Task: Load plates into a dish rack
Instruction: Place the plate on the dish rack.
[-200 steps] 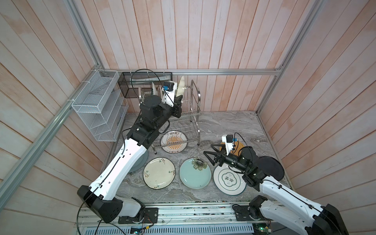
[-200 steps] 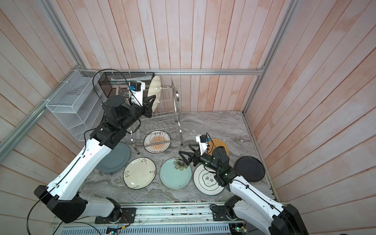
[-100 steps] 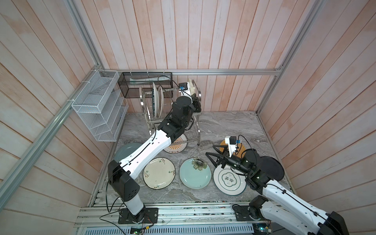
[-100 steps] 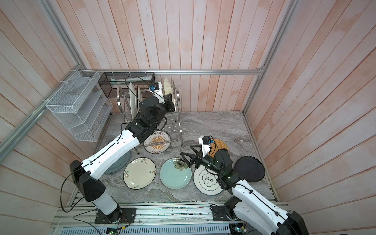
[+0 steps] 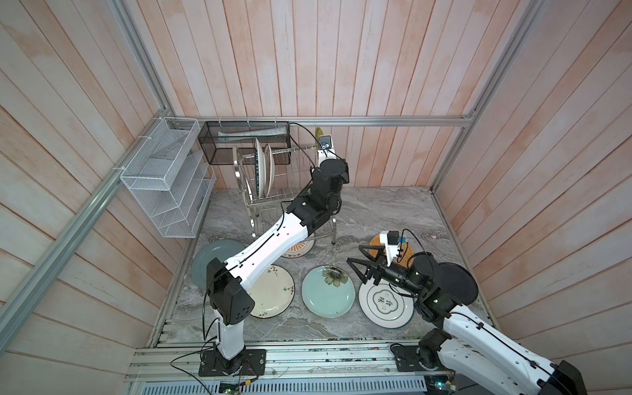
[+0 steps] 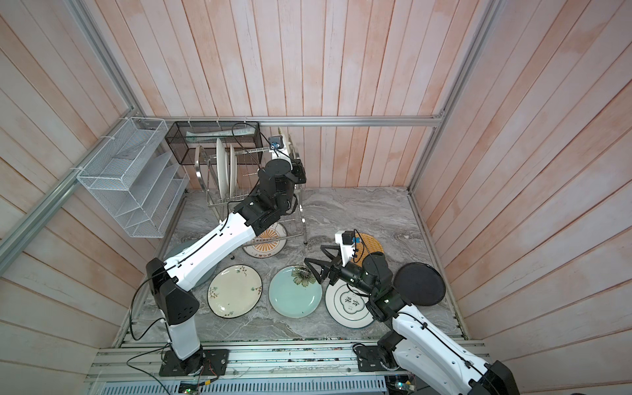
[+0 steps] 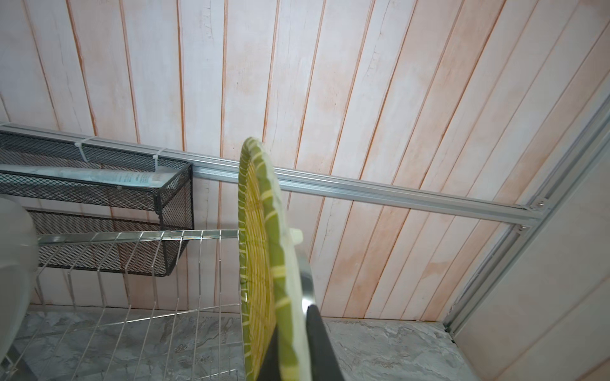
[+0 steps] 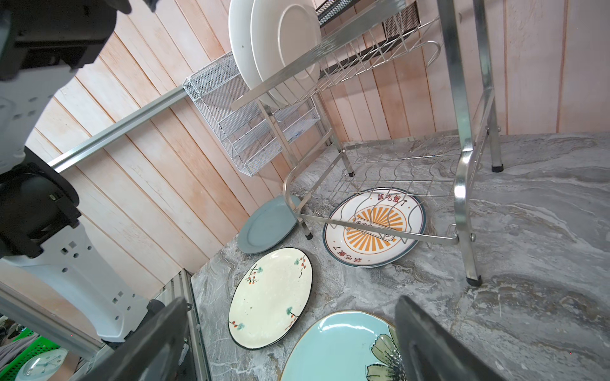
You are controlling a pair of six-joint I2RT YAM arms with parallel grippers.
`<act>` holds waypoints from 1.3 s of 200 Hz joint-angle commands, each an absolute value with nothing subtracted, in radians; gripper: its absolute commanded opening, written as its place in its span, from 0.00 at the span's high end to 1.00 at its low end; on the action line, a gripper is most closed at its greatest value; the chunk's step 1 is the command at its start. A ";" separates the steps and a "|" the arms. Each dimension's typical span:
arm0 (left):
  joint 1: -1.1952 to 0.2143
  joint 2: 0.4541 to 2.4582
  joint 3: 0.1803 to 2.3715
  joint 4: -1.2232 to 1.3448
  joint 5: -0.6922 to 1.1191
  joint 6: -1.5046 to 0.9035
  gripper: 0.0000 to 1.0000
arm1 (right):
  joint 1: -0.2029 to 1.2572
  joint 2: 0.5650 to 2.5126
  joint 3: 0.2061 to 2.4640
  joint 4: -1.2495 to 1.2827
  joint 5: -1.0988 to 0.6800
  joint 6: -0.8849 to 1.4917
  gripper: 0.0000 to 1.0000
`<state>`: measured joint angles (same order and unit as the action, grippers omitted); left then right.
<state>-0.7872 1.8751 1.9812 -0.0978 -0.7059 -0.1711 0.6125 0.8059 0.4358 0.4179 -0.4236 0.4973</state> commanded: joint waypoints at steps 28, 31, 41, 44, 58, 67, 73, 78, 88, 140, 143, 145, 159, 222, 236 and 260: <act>-0.748 1.891 2.084 -0.136 -0.678 -0.175 1.00 | 0.609 0.799 0.421 0.419 -0.430 0.502 0.02; -0.746 1.893 2.083 -0.142 -0.674 -0.182 1.00 | 0.609 0.798 0.422 0.421 -0.430 0.502 0.02; -0.741 1.896 2.079 -0.148 -0.669 -0.191 1.00 | 0.609 0.799 0.424 0.421 -0.429 0.502 0.02; -0.740 1.897 2.076 -0.147 -0.669 -0.192 1.00 | 0.609 0.799 0.424 0.420 -0.429 0.500 0.02; -0.735 1.898 2.067 -0.142 -0.662 -0.192 1.00 | 0.609 0.799 0.426 0.416 -0.428 0.499 0.02; -0.731 1.900 2.065 -0.144 -0.659 -0.194 1.00 | 0.609 0.799 0.429 0.411 -0.428 0.497 0.02; -0.727 1.902 2.062 -0.145 -0.650 -0.198 1.00 | 0.609 0.798 0.429 0.406 -0.428 0.497 0.02; -0.723 1.903 2.062 -0.147 -0.643 -0.203 1.00 | 0.609 0.797 0.430 0.403 -0.429 0.496 0.02; -0.714 1.909 2.062 -0.151 -0.627 -0.211 1.00 | 0.608 0.796 0.430 0.401 -0.428 0.493 0.02; -0.697 1.949 2.092 -0.173 -0.603 -0.232 1.00 | 0.609 0.813 0.430 0.409 -0.426 0.493 0.02; -0.696 1.953 2.094 -0.177 -0.606 -0.232 1.00 | 0.609 0.815 0.430 0.409 -0.425 0.493 0.02; -0.696 1.955 2.098 -0.179 -0.607 -0.231 1.00 | 0.608 0.815 0.431 0.409 -0.425 0.492 0.02; -0.695 1.963 2.103 -0.179 -0.609 -0.230 1.00 | 0.608 0.819 0.432 0.411 -0.426 0.490 0.02; -0.683 1.998 2.117 -0.202 -0.620 -0.249 1.00 | 0.608 0.819 0.431 0.407 -0.422 0.480 0.02; -0.680 2.003 2.117 -0.209 -0.617 -0.260 1.00 | 0.609 0.818 0.430 0.405 -0.421 0.480 0.02; -0.680 2.009 2.118 -0.215 -0.614 -0.262 1.00 | 0.608 0.812 0.428 0.402 -0.417 0.479 0.02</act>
